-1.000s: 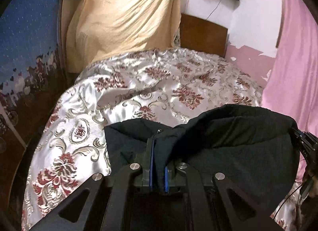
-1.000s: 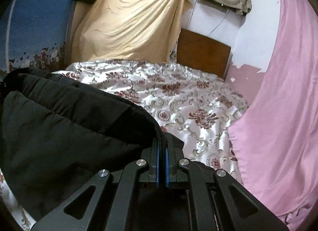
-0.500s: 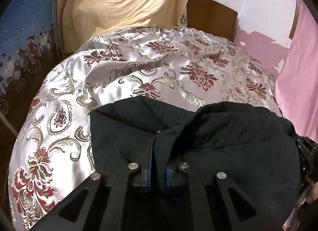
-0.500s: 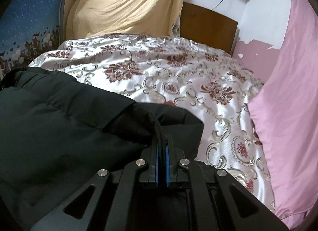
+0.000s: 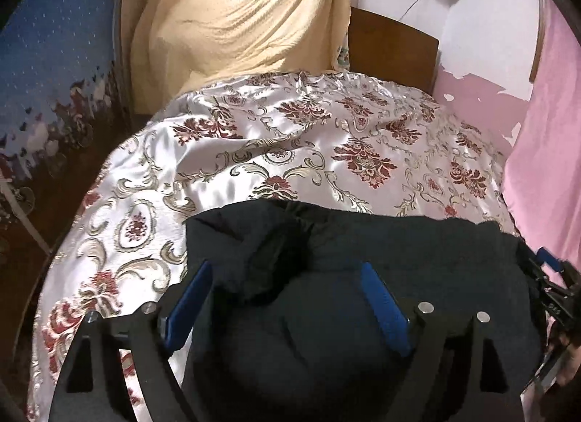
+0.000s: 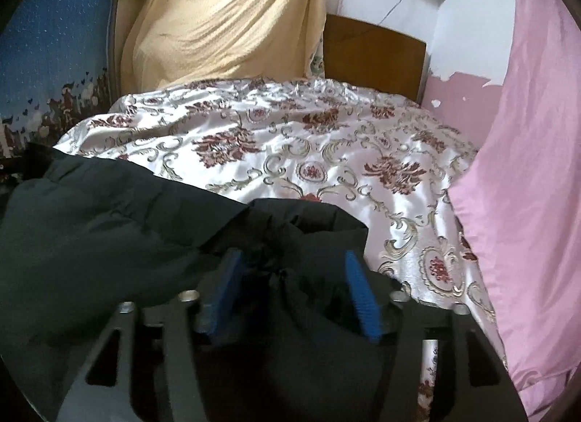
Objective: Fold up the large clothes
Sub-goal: 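Open both grippers and press down on the folded jacket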
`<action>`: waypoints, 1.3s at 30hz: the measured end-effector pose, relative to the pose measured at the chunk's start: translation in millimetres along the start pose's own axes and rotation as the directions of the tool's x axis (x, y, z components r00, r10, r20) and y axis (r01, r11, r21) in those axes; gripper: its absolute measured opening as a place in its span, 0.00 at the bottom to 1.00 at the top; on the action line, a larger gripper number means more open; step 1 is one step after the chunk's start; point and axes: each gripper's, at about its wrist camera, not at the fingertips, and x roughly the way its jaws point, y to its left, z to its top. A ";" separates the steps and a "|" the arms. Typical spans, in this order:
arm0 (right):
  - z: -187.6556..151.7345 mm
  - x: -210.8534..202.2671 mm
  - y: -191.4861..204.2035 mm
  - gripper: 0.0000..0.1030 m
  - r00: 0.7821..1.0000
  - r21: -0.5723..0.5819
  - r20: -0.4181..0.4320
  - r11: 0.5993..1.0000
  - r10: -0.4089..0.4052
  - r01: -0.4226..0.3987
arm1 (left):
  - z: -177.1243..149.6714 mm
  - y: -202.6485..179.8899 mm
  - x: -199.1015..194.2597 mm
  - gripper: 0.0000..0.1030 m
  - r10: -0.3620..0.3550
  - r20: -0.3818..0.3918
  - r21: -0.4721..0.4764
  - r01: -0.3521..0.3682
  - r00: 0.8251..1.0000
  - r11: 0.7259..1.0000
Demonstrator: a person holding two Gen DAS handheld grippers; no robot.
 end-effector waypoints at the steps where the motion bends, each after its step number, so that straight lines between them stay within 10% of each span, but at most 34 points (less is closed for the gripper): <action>1: -1.1 -8.7 1.5 0.67 1.000 -0.003 0.014 1.000 0.006 -0.006 | -3.1 -1.5 -5.1 0.81 -0.001 0.011 0.008 0.001 1.000 1.000; 8: -36.3 -70.3 27.7 0.80 0.982 0.002 0.091 0.986 0.167 -0.168 | -52.7 -30.3 -41.2 0.92 -0.084 0.112 0.113 0.071 0.990 0.991; 14: -47.3 -44.7 52.2 0.80 0.980 -0.055 0.056 0.981 0.190 -0.187 | -61.0 -75.4 -13.3 0.93 -0.092 0.097 0.281 0.062 0.991 0.958; 22: -10.5 17.7 65.6 0.80 0.988 -0.080 0.029 0.986 0.149 -0.146 | -31.6 -78.2 35.5 1.00 -0.031 0.125 0.252 -0.002 0.992 0.968; 30: -2.9 75.1 58.1 0.90 0.975 0.022 -0.052 0.977 0.215 -0.214 | -24.5 -69.9 77.6 1.00 -0.096 0.023 0.211 0.089 0.995 0.973; 39: -13.4 97.6 55.0 0.93 0.968 0.075 -0.034 0.966 0.250 -0.247 | -27.6 -64.2 88.0 1.00 -0.142 0.073 0.177 0.127 0.987 0.976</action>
